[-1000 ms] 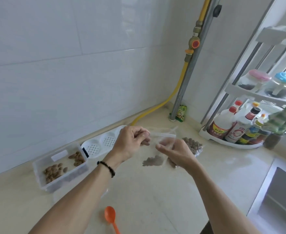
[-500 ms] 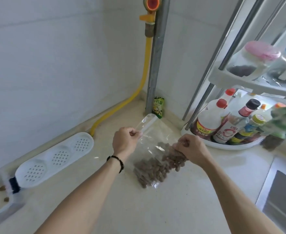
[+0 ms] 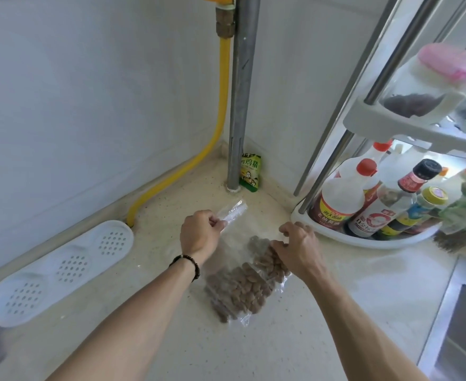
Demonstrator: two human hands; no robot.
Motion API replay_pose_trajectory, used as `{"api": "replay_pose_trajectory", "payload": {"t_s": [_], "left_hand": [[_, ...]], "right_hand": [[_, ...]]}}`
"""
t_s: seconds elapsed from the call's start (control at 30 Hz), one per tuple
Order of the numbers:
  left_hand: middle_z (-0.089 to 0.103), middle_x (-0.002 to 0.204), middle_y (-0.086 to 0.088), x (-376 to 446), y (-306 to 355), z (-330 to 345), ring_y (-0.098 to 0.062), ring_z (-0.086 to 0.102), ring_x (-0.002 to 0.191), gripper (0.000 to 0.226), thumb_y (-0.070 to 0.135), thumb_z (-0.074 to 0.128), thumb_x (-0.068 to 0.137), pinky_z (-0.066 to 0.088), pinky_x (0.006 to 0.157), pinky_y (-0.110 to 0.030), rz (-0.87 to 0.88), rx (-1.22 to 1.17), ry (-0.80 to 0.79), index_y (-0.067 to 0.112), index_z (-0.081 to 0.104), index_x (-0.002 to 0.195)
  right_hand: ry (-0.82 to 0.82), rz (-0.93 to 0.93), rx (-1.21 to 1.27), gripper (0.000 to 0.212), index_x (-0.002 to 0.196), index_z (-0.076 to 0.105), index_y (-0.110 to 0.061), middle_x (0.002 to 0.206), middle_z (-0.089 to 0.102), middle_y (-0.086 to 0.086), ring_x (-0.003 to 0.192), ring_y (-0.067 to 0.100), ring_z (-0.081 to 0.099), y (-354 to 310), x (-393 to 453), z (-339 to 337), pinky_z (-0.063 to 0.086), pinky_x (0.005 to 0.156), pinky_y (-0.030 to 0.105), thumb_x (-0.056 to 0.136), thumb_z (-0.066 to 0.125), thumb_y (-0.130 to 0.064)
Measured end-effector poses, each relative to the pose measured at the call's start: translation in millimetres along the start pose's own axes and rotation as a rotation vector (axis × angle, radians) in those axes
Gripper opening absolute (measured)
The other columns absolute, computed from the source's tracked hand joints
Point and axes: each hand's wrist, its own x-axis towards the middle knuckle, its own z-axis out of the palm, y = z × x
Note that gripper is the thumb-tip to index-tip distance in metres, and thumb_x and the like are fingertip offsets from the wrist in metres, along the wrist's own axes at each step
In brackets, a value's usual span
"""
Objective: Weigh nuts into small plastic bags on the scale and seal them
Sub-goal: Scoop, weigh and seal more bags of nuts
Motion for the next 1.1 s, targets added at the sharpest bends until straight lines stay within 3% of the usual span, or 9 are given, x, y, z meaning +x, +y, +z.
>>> {"api": "replay_pose_trajectory", "payload": {"t_s": [0.07, 0.2, 0.4, 0.6, 0.77, 0.9, 1.03, 1.1], "left_hand": [[0.069, 0.087, -0.001, 0, -1, -1, -0.021, 0.065, 0.082, 0.025, 0.036, 0.070, 0.086, 0.052, 0.068, -0.034, 0.014, 0.074, -0.018, 0.010, 0.067, 0.086], [0.057, 0.121, -0.006, -11, -16, -16, -0.024, 0.054, 0.112, 0.054, 0.050, 0.060, 0.090, 0.051, 0.081, -0.039, 0.018, 0.195, 0.003, 0.015, 0.053, 0.131], [0.049, 0.132, -0.006, -57, -79, -73, -0.023, 0.044, 0.123, 0.057, 0.040, 0.062, 0.090, 0.048, 0.089, -0.035, 0.022, 0.315, 0.016, 0.016, 0.046, 0.139], [0.045, 0.139, -0.005, -101, -141, -128, -0.024, 0.043, 0.126, 0.062, 0.027, 0.064, 0.088, 0.045, 0.095, -0.035, -0.122, 0.515, -0.067, 0.018, 0.038, 0.143], [0.049, 0.129, -0.003, -118, -176, -146, -0.025, 0.044, 0.123, 0.068, 0.037, 0.068, 0.075, 0.046, 0.088, -0.035, -0.256, 0.535, -0.153, 0.019, 0.037, 0.132], [0.048, 0.119, -0.004, -118, -176, -146, -0.025, 0.045, 0.115, 0.063, 0.047, 0.068, 0.072, 0.039, 0.088, -0.037, -0.272, 0.645, -0.130, 0.021, 0.043, 0.124], [0.046, 0.108, 0.003, -119, -175, -145, -0.020, 0.046, 0.107, 0.050, 0.049, 0.070, 0.072, 0.030, 0.089, -0.036, -0.275, 0.657, -0.124, 0.024, 0.050, 0.110], [0.045, 0.099, 0.007, -123, -176, -145, -0.017, 0.048, 0.104, 0.028, 0.036, 0.067, 0.079, 0.025, 0.096, -0.037, -0.256, 0.622, -0.094, 0.026, 0.050, 0.099]], "right_hand": [[0.010, 0.005, -0.023, 0.039, 0.122, 0.064, -0.007, 0.116, 0.065, 0.012, 0.106, 0.030, 0.055, -2, -1, -1, 0.049, 0.084, 0.039, 0.087, 0.068, -0.025], [0.037, -0.036, -0.021, 0.041, 0.123, 0.064, -0.010, 0.120, 0.064, 0.009, 0.109, 0.028, 0.053, -22, -7, -2, 0.047, 0.088, 0.041, 0.090, 0.065, -0.035], [-0.019, -0.234, 0.071, 0.038, 0.121, 0.064, -0.010, 0.118, 0.063, 0.007, 0.112, 0.026, 0.052, -95, -21, 23, 0.047, 0.089, 0.040, 0.094, 0.060, -0.036], [-0.238, -0.376, 0.158, 0.034, 0.120, 0.065, -0.011, 0.117, 0.065, 0.007, 0.104, 0.023, 0.061, -160, -54, 78, 0.050, 0.085, 0.032, 0.094, 0.060, -0.032], [-0.473, -0.311, 0.153, 0.045, 0.131, 0.057, -0.011, 0.132, 0.059, 0.006, 0.117, 0.023, 0.057, -180, -75, 116, 0.045, 0.095, 0.031, 0.093, 0.062, -0.035], [-0.511, -0.260, 0.173, 0.049, 0.135, 0.054, -0.011, 0.139, 0.053, 0.005, 0.129, 0.022, 0.047, -185, -81, 129, 0.039, 0.104, 0.030, 0.092, 0.063, -0.034], [-0.529, -0.194, 0.208, 0.049, 0.135, 0.053, -0.013, 0.137, 0.050, 0.006, 0.123, 0.022, 0.051, -187, -82, 131, 0.044, 0.102, 0.031, 0.091, 0.065, -0.032], [-0.531, -0.140, 0.272, 0.057, 0.142, 0.044, -0.014, 0.136, 0.050, 0.006, 0.120, 0.022, 0.053, -185, -84, 129, 0.046, 0.100, 0.033, 0.091, 0.065, -0.028]]}}
